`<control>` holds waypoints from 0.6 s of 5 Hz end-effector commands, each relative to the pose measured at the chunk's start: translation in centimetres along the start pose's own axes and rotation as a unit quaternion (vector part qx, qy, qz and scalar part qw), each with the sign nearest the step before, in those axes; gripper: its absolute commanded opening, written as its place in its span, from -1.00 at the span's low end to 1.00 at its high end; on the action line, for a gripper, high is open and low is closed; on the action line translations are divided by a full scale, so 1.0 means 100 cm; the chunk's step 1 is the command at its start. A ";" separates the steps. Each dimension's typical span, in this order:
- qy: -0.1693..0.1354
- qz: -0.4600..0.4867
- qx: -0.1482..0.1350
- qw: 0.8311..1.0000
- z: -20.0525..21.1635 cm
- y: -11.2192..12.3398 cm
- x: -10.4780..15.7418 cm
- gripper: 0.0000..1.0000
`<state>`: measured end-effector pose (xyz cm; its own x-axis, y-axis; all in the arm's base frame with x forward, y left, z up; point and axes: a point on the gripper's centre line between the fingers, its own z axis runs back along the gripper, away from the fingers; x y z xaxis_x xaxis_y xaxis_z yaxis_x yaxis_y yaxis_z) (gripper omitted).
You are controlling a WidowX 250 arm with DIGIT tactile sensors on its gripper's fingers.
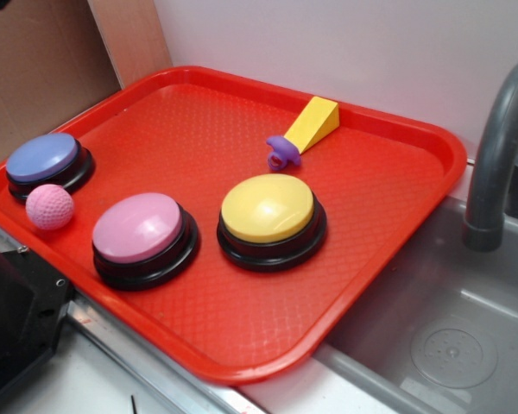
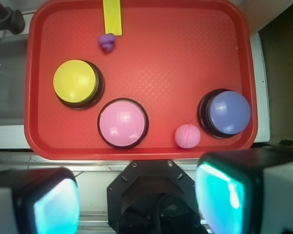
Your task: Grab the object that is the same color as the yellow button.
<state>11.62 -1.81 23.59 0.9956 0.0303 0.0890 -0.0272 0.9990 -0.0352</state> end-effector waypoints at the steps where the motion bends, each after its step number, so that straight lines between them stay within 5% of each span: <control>1: 0.000 0.000 0.000 1.000 0.000 0.000 0.000 1.00; 3: -0.015 -0.022 0.006 1.000 -0.028 0.008 0.038 1.00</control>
<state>15.42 -1.24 20.57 0.9954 -0.0196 0.0942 0.0214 0.9996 -0.0181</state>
